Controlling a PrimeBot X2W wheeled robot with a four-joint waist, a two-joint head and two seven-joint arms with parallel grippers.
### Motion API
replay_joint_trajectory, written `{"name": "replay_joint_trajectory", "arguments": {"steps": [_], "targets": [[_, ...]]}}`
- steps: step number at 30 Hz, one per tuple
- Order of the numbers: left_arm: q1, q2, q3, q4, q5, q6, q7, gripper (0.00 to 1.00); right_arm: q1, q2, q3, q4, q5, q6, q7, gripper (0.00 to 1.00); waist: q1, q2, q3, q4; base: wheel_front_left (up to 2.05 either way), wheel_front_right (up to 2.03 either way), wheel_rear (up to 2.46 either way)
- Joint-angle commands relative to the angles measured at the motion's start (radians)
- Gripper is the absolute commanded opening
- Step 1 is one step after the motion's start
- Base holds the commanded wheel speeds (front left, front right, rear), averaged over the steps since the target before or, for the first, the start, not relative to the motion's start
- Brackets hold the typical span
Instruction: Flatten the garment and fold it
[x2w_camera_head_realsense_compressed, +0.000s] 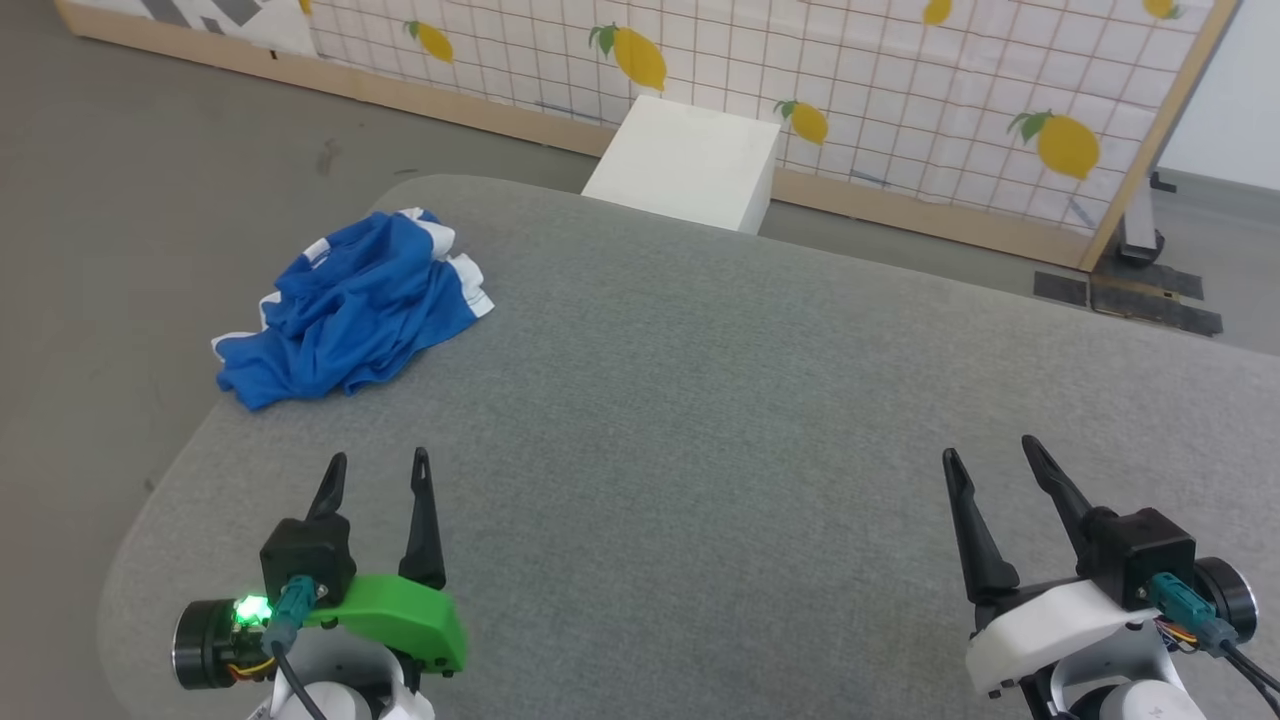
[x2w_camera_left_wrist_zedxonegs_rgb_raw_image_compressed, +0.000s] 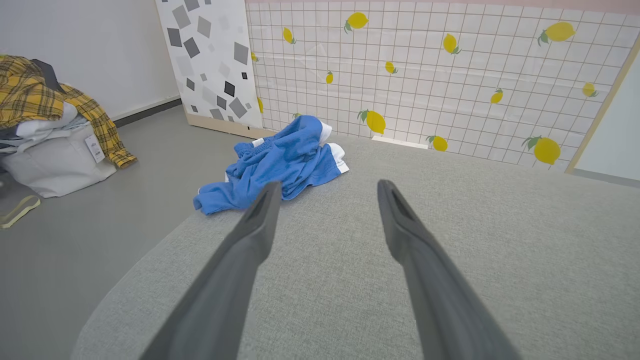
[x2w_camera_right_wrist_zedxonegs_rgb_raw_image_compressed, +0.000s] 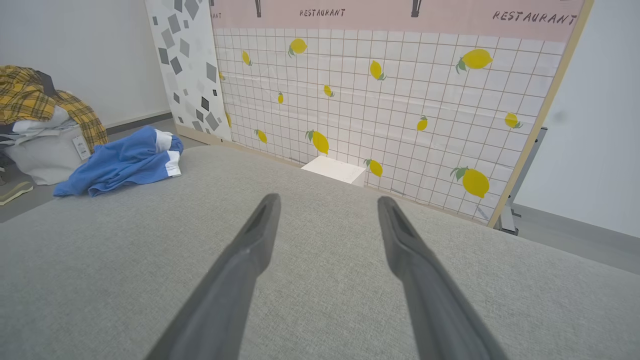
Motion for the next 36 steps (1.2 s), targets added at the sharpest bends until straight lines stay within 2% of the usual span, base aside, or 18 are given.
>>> {"name": "replay_joint_trajectory", "arguments": {"steps": [1, 36], "targets": [[-0.008, 0.010, 0.001, 0.006, -0.012, 0.008, -0.012, 1.00, -0.015, 0.001, 0.003, 0.001, 0.009, -0.001, -0.010, 1.00, 0.0000, 0.0000, -0.003, 0.013, 0.00, 0.00, 0.00], [0.002, 0.047, -0.030, 0.052, -0.078, 0.073, -0.086, 1.00, -0.021, 0.002, 0.005, 0.026, 0.044, -0.001, -0.066, 1.00, 0.0000, 0.0000, -0.009, 0.203, 0.00, 0.00, 0.00]]}}
